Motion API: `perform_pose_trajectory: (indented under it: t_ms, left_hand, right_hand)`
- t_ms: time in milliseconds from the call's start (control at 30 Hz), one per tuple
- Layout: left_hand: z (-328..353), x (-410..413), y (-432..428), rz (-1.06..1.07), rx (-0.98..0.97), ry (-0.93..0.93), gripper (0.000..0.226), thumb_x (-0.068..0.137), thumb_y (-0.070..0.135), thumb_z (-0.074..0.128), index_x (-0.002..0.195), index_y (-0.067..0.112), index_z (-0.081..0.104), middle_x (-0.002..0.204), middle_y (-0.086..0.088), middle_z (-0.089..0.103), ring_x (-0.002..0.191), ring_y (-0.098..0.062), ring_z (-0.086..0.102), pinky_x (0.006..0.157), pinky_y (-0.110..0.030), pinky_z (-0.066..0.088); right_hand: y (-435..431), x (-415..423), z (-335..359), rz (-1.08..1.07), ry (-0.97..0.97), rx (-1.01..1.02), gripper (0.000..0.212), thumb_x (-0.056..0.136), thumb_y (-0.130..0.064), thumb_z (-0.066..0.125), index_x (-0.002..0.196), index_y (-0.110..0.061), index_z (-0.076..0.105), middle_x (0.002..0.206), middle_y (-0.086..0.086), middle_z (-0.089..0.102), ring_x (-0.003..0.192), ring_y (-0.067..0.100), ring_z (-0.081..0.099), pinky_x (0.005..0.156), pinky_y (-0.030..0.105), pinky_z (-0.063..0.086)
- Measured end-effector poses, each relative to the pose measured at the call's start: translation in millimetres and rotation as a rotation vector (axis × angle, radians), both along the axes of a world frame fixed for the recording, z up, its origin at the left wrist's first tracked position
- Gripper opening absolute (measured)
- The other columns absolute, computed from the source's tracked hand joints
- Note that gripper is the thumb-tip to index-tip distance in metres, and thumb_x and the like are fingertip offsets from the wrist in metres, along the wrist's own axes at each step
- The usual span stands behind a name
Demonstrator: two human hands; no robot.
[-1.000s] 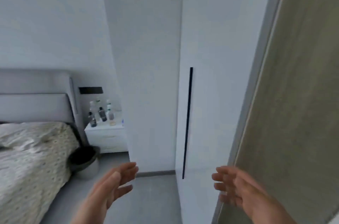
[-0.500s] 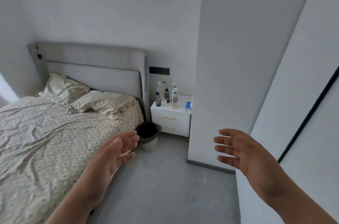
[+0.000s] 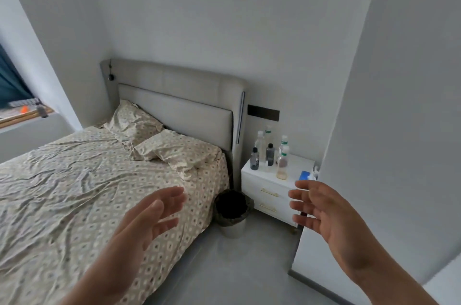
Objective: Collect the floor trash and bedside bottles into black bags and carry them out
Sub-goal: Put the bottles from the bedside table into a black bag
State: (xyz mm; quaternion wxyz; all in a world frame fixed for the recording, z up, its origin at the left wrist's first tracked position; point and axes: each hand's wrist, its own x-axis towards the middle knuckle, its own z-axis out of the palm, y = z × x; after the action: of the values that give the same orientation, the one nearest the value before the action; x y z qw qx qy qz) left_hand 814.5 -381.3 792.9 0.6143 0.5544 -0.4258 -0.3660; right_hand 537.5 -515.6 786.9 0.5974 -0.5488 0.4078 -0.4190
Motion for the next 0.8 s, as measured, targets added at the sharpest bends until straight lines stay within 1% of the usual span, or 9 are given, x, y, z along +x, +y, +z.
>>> perform_pose_trajectory:
  t_ms: [100, 200, 300, 400, 500, 567, 633, 733, 800]
  left_hand:
    - [-2.1, 29.9, -36.4, 0.037, 0.0, 0.041, 0.081, 0.044, 0.076, 0.072, 0.107, 0.026, 0.071, 0.114, -0.009, 0.069, 0.111, -0.021, 0.063, 0.088, -0.039, 0.052]
    - [-8.9, 65.1, -84.0, 0.057, -0.008, 0.064, 0.078, 0.046, 0.075, 0.072, 0.107, 0.025, 0.071, 0.115, -0.009, 0.069, 0.112, -0.021, 0.063, 0.086, -0.038, 0.052]
    - [-18.7, 103.3, -143.0, 0.048, -0.022, 0.067, 0.084, 0.047, 0.075, 0.072, 0.11, 0.019, 0.069, 0.116, -0.009, 0.068, 0.112, -0.021, 0.062, 0.081, -0.032, 0.057]
    - [-24.8, 139.5, -209.9, 0.006, -0.025, 0.08, 0.094, 0.046, 0.076, 0.071, 0.115, 0.014, 0.063, 0.116, -0.01, 0.069, 0.111, -0.021, 0.063, 0.085, -0.032, 0.057]
    - [-27.5, 169.5, -276.3, -0.044, -0.012, 0.096, 0.097, 0.044, 0.077, 0.071, 0.116, 0.012, 0.062, 0.115, -0.009, 0.069, 0.112, -0.02, 0.063, 0.088, -0.029, 0.055]
    - [-31.6, 184.1, -319.0, -0.089, 0.002, 0.088, 0.097, 0.042, 0.078, 0.071, 0.114, 0.013, 0.063, 0.114, -0.008, 0.07, 0.111, -0.018, 0.063, 0.088, -0.032, 0.055]
    - [-35.8, 193.5, -360.1, -0.135, 0.035, 0.078, 0.096, 0.041, 0.079, 0.07, 0.113, 0.015, 0.064, 0.113, -0.006, 0.07, 0.111, -0.017, 0.063, 0.086, -0.037, 0.053]
    - [-40.3, 196.8, -417.7, -0.202, 0.065, 0.072, 0.089, 0.044, 0.078, 0.069, 0.11, 0.018, 0.066, 0.113, -0.004, 0.07, 0.111, -0.016, 0.063, 0.087, -0.037, 0.046]
    - [-40.6, 193.9, -452.9, -0.247, 0.074, 0.068, 0.068, 0.054, 0.07, 0.068, 0.106, 0.026, 0.07, 0.114, -0.003, 0.07, 0.113, -0.016, 0.062, 0.091, -0.04, 0.045]
  right_hand:
    - [-43.4, 30.1, 0.8, 0.031, -0.001, 0.028, 0.026, 0.098, -0.017, 0.042, 0.104, -0.018, 0.067, 0.111, 0.01, 0.069, 0.107, 0.027, 0.064, 0.093, 0.045, 0.051]
    - [-88.0, 62.8, -4.3, 0.058, 0.028, 0.058, 0.025, 0.098, -0.018, 0.043, 0.105, -0.018, 0.067, 0.11, 0.01, 0.069, 0.107, 0.027, 0.064, 0.093, 0.045, 0.051]
    - [-137.7, 97.3, -9.8, 0.054, 0.041, 0.063, 0.022, 0.097, -0.021, 0.046, 0.106, -0.019, 0.066, 0.11, 0.008, 0.069, 0.107, 0.026, 0.064, 0.092, 0.044, 0.052]
    - [-186.4, 128.8, -11.6, 0.016, 0.077, 0.055, 0.016, 0.092, -0.026, 0.056, 0.102, -0.026, 0.069, 0.108, 0.003, 0.071, 0.105, 0.021, 0.065, 0.093, 0.043, 0.052]
    - [-228.3, 154.9, -10.7, -0.029, 0.136, 0.068, 0.017, 0.09, -0.03, 0.058, 0.104, -0.026, 0.067, 0.108, 0.001, 0.07, 0.103, 0.017, 0.066, 0.093, 0.041, 0.053]
    - [-254.4, 168.4, -10.6, -0.051, 0.168, 0.067, 0.031, 0.079, -0.041, 0.057, 0.105, -0.028, 0.066, 0.107, -0.002, 0.071, 0.101, 0.013, 0.066, 0.091, 0.038, 0.054]
    - [-279.7, 176.1, -13.8, -0.11, 0.159, 0.073, 0.031, 0.078, -0.04, 0.059, 0.105, -0.029, 0.067, 0.106, -0.004, 0.071, 0.101, 0.012, 0.066, 0.091, 0.037, 0.054]
    - [-316.4, 176.6, -21.7, -0.195, 0.119, 0.102, 0.016, 0.092, -0.026, 0.057, 0.105, -0.026, 0.068, 0.107, 0.0, 0.07, 0.103, 0.016, 0.065, 0.091, 0.039, 0.053]
    - [-343.1, 173.1, -26.2, -0.237, 0.102, 0.123, 0.017, 0.093, -0.024, 0.056, 0.101, -0.027, 0.07, 0.106, 0.002, 0.071, 0.104, 0.02, 0.065, 0.09, 0.039, 0.053]
